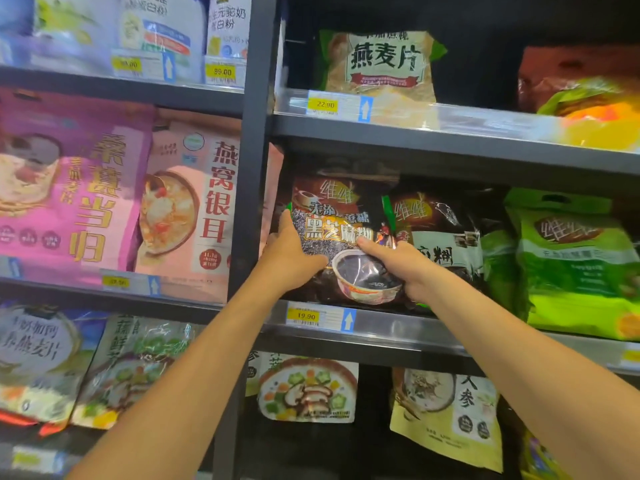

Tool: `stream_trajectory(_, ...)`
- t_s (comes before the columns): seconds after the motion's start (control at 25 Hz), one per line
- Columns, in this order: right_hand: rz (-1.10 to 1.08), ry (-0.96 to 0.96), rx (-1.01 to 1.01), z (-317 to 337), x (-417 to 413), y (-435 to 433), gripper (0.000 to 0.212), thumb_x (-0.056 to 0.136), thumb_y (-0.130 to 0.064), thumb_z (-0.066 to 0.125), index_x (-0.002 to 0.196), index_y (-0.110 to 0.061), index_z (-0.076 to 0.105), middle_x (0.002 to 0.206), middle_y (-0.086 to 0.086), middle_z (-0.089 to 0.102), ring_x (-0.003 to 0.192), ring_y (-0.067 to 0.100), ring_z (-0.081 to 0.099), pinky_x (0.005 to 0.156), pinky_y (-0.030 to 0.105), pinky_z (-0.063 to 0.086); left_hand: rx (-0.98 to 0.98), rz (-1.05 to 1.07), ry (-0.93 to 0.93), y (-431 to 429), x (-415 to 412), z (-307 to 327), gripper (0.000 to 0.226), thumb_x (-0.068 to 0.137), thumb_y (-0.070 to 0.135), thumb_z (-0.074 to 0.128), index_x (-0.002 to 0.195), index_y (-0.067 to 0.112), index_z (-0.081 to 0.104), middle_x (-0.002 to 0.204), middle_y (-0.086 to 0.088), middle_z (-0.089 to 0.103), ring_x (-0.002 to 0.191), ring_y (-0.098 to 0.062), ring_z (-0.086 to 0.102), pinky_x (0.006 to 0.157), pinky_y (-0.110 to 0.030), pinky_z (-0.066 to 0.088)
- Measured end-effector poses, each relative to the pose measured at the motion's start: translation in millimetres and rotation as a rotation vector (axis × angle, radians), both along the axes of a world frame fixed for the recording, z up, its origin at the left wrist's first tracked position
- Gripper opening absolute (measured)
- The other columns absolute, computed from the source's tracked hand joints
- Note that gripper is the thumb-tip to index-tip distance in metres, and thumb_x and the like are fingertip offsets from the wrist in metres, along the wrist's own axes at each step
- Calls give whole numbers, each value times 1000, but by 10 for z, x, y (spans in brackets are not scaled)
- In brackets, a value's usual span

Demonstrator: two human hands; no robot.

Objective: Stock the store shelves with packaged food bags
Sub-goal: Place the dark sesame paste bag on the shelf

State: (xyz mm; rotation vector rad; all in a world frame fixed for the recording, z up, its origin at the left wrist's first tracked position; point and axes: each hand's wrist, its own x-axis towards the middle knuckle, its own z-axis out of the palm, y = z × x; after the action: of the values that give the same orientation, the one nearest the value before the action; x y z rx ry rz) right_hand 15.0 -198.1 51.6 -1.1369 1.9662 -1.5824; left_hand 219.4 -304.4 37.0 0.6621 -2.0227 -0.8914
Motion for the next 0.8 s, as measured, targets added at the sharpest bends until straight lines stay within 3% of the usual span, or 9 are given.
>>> stream_trajectory(0.12, 124, 3, 86, -35, -32, 29, 64, 80, -43, 86, 125, -2, 68, 104, 14, 81, 99, 31, 78, 96, 44, 60, -29, 43, -75, 13, 18, -68, 122, 78, 29, 87, 161, 38, -2, 160, -11, 40, 140, -32, 50, 115, -56, 45)
stream_trajectory(0.2, 212, 85, 184, -27, -102, 108, 64, 74, -39, 90, 127, -10, 68, 114, 10, 80, 110, 30, 75, 107, 51, 54, -45, 76, -141, 18, 11, -94, 131, 84, 27, 85, 161, 31, -20, 167, -14, 27, 145, -33, 45, 119, -52, 41)
stream_trajectory(0.28, 229, 236, 295, -20, -145, 176, 75, 62, -49, 95, 126, -25, 66, 121, 1, 77, 117, 27, 71, 107, 53, 53, -43, 94, -166, 32, 12, -87, 134, 85, 28, 84, 160, 27, -27, 169, -15, 25, 146, -33, 44, 119, -49, 40)
stream_trajectory(0.36, 150, 378, 396, -22, -111, 246, 82, 58, -60, 94, 127, -34, 59, 123, -7, 70, 117, 21, 65, 95, 46, 60, -27, 97, -168, 22, 11, -75, 134, 86, 28, 83, 159, 21, -29, 168, -13, 30, 147, -32, 43, 120, -49, 39)
stream_trajectory(0.48, 127, 484, 359, -56, -37, 287, 64, 72, -54, 90, 125, -37, 58, 118, -12, 66, 108, 15, 63, 78, 36, 62, 22, 87, -191, 24, 23, -60, 138, 85, 29, 85, 157, 15, -32, 168, -11, 31, 150, -32, 39, 123, -49, 35)
stream_trajectory(0.56, 138, 511, 277, -118, -74, 233, 67, 68, -53, 93, 125, -36, 62, 120, -11, 71, 108, 14, 67, 88, 41, 62, 52, 91, -223, 21, 32, -73, 141, 83, 32, 86, 156, 13, -34, 170, -12, 27, 153, -33, 34, 124, -51, 32)
stream_trajectory(0.68, 99, 583, 209, -212, -176, 55, 92, 51, -62, 97, 130, -34, 59, 122, -12, 72, 111, 15, 68, 97, 45, 58, 76, 147, -269, -15, 23, -109, 138, 82, 34, 87, 160, 16, -25, 170, -16, 24, 151, -37, 37, 122, -54, 35)
stream_trajectory(0.8, 40, 596, 224, -230, -214, -67, 102, 46, -68, 94, 129, -26, 52, 118, -9, 66, 105, 17, 66, 82, 36, 59, 52, 202, -223, -27, -16, -129, 132, 78, 30, 90, 163, 20, -11, 168, -18, 28, 147, -39, 42, 118, -56, 39)
